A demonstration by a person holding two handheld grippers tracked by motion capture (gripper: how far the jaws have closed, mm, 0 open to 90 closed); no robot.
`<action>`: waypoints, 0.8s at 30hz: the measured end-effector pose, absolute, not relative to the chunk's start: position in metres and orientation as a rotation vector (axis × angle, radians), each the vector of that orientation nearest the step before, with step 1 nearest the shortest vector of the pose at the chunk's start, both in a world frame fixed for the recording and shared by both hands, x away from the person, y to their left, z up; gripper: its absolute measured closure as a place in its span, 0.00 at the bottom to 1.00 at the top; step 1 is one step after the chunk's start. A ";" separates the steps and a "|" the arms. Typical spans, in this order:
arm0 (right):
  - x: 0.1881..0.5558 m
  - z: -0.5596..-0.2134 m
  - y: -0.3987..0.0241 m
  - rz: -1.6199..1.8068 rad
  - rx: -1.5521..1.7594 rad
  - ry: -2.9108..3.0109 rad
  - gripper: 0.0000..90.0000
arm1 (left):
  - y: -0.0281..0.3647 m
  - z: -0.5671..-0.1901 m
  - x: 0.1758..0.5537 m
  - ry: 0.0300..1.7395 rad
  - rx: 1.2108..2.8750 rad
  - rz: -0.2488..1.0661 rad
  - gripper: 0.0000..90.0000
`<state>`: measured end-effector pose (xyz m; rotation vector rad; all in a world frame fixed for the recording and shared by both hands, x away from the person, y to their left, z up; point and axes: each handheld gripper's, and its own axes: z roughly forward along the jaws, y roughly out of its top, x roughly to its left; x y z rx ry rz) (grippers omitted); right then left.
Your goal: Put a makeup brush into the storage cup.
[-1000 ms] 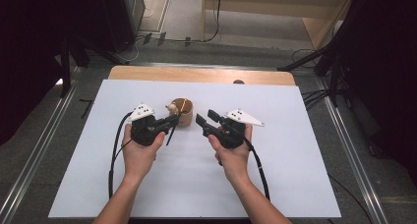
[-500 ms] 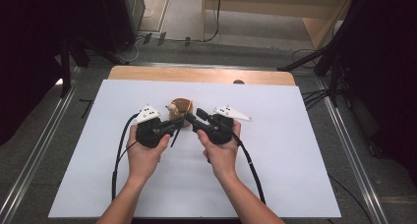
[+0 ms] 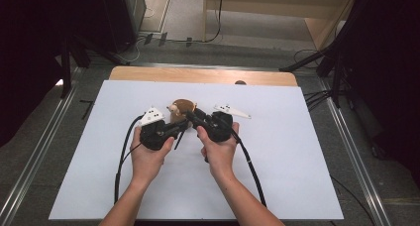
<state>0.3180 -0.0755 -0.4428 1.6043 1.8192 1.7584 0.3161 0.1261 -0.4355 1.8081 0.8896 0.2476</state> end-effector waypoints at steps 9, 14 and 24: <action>0.319 -0.443 -0.075 1.824 1.614 1.827 0.94 | 0.124 -0.438 0.317 0.897 1.811 0.229 0.94; 0.318 -0.443 -0.076 1.828 1.596 1.828 0.94 | 0.124 -0.439 0.317 0.898 1.821 0.239 0.82; 0.317 -0.440 -0.076 1.781 1.518 1.848 0.94 | 0.121 -0.440 0.316 0.876 1.834 0.248 0.73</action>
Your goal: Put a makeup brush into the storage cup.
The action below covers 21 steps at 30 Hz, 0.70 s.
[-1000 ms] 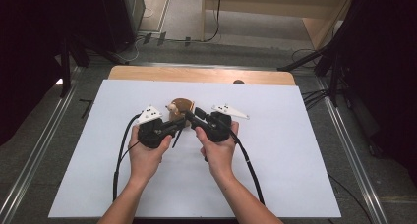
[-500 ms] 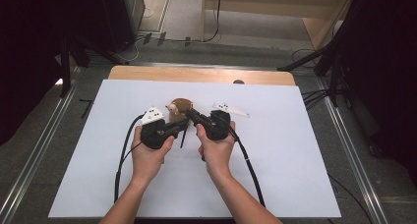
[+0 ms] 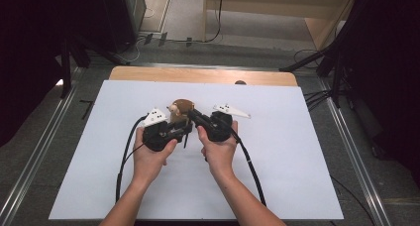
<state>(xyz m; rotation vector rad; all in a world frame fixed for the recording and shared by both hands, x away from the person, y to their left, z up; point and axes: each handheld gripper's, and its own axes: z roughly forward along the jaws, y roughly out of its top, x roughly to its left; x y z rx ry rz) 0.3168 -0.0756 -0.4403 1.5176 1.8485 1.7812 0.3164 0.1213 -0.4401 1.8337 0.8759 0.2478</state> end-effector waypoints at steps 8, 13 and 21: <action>0.313 -0.432 -0.072 1.760 1.379 1.884 0.94 | 0.118 -0.442 0.317 0.866 1.831 0.246 0.73; 0.309 -0.427 -0.067 1.726 1.283 1.903 0.94 | 0.118 -0.442 0.317 0.867 1.823 0.238 0.79; 0.305 -0.427 -0.064 1.713 1.196 1.909 0.75 | 0.120 -0.440 0.317 0.859 1.825 0.246 0.93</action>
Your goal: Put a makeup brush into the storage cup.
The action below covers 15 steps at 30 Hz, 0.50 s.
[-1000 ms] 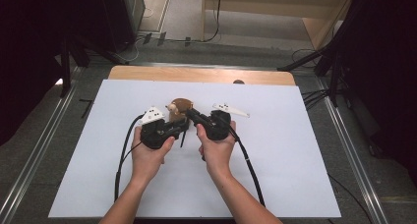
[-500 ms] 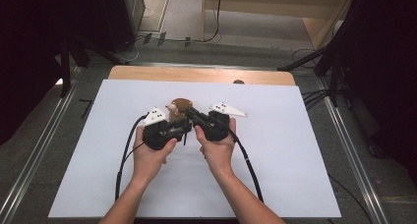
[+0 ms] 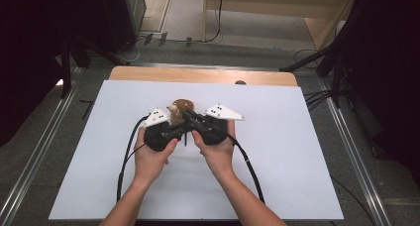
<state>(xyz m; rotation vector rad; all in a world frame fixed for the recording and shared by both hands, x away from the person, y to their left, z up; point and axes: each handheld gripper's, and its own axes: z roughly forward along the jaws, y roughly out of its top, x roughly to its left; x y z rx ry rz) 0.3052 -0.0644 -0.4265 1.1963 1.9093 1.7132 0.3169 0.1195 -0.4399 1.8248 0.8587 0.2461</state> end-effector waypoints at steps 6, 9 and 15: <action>0.302 -0.424 -0.072 1.709 1.112 1.926 0.04 | 0.124 -0.440 0.319 0.859 1.820 0.266 0.93; 0.298 -0.423 -0.082 1.709 1.078 1.918 0.00 | 0.125 -0.440 0.320 0.853 1.809 0.275 0.93; 0.294 -0.423 -0.099 1.724 1.062 1.906 0.00 | 0.125 -0.440 0.320 0.850 1.801 0.290 0.93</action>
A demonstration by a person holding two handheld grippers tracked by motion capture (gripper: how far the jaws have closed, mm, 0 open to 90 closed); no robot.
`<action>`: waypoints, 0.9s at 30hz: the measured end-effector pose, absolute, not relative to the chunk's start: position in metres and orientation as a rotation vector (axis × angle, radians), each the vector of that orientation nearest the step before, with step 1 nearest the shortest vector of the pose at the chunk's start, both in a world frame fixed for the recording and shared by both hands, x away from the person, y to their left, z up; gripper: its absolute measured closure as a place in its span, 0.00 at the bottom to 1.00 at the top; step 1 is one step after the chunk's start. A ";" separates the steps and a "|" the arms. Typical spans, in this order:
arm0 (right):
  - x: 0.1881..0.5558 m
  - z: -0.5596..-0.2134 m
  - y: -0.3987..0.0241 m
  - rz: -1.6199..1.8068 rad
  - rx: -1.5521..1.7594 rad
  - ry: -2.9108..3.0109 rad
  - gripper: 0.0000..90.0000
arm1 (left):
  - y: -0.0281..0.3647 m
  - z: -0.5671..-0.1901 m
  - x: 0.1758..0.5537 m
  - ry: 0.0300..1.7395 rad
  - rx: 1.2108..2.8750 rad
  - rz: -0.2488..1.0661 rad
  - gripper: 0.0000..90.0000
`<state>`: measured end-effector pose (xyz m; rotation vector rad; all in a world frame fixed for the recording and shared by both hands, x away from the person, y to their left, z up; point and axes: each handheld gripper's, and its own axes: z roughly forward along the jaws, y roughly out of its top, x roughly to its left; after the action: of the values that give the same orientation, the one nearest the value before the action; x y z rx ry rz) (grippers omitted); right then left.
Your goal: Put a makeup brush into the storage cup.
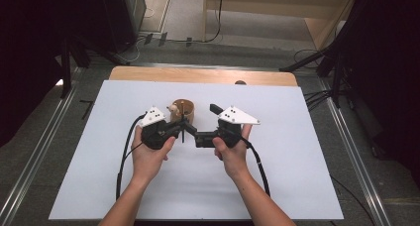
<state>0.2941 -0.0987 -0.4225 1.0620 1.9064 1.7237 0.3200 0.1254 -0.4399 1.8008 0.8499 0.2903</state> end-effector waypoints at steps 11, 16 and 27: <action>0.286 -0.430 -0.130 1.668 1.011 1.897 0.00 | 0.132 -0.435 0.321 0.839 1.750 0.318 0.93; 0.282 -0.435 -0.148 1.656 1.029 1.888 0.00 | 0.134 -0.433 0.322 0.836 1.717 0.328 0.93; 0.272 -0.450 -0.185 1.595 1.047 1.880 0.00 | 0.137 -0.424 0.327 0.800 1.655 0.390 0.93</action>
<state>0.2721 -0.1849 -0.4503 1.0474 1.8803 1.5952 0.3272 0.1367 -0.4238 1.6549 0.7999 0.3899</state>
